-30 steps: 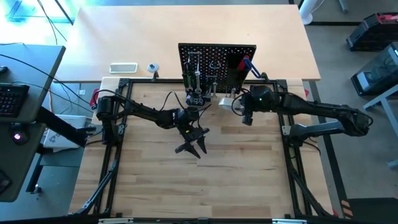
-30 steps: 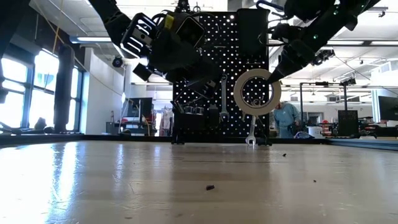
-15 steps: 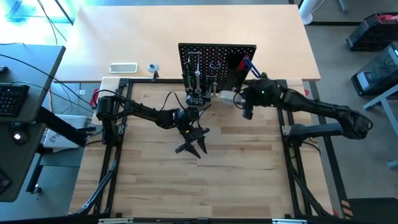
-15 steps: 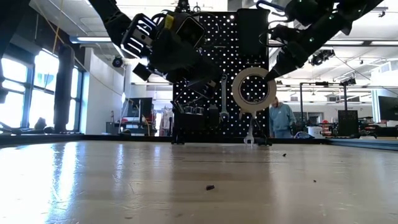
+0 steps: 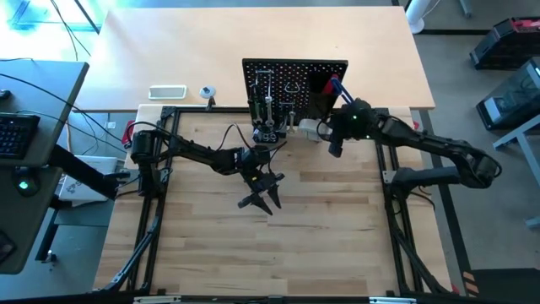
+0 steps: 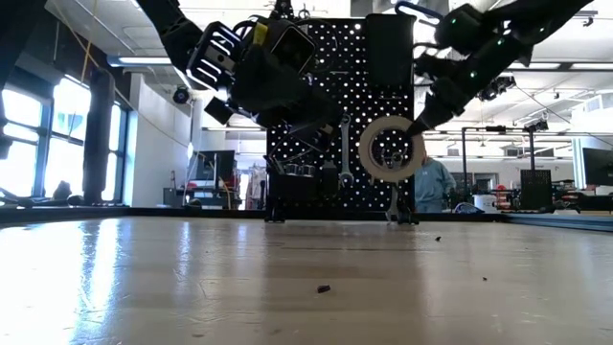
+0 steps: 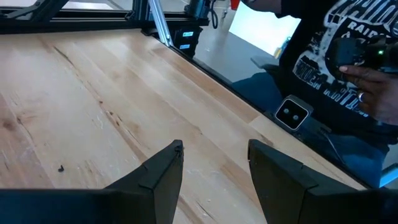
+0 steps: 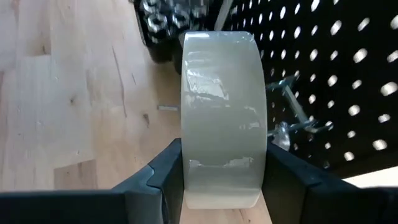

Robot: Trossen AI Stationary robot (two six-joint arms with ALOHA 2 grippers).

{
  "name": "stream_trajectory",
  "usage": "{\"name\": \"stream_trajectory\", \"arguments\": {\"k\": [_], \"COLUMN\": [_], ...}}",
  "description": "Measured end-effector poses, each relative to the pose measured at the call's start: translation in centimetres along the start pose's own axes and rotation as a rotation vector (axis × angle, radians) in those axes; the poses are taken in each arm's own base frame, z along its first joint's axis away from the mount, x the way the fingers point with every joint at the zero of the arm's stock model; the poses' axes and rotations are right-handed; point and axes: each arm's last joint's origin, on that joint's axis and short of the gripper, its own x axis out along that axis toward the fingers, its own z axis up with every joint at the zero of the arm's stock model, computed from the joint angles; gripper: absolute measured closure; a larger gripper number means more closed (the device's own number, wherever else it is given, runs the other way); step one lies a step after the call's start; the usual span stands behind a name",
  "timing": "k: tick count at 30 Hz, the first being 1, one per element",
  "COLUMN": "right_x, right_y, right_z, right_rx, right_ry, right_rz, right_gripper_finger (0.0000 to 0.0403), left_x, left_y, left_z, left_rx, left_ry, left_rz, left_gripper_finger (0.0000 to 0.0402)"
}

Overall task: Hang tools onto peg board
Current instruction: Hang the tape on the peg board

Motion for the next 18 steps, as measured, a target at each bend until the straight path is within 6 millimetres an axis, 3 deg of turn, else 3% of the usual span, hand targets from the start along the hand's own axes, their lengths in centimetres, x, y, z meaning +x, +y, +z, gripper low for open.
{"name": "stream_trajectory", "arguments": {"k": [7,18], "right_x": [1.5,1.4], "right_y": [-0.2,-0.9], "right_z": [-0.3,-0.5], "right_rx": [-0.013,0.007], "right_ry": [0.036,0.047], "right_rz": [0.002,-0.066], "right_gripper_finger": [0.0246,0.0241], "left_x": [0.0,0.1], "left_y": [0.0,0.0], "left_z": [-0.1,-0.1], "left_rx": [-0.007,-0.003], "left_ry": [0.007,0.009], "left_rz": [0.006,0.005], "left_gripper_finger": [0.0229,0.0229]}}
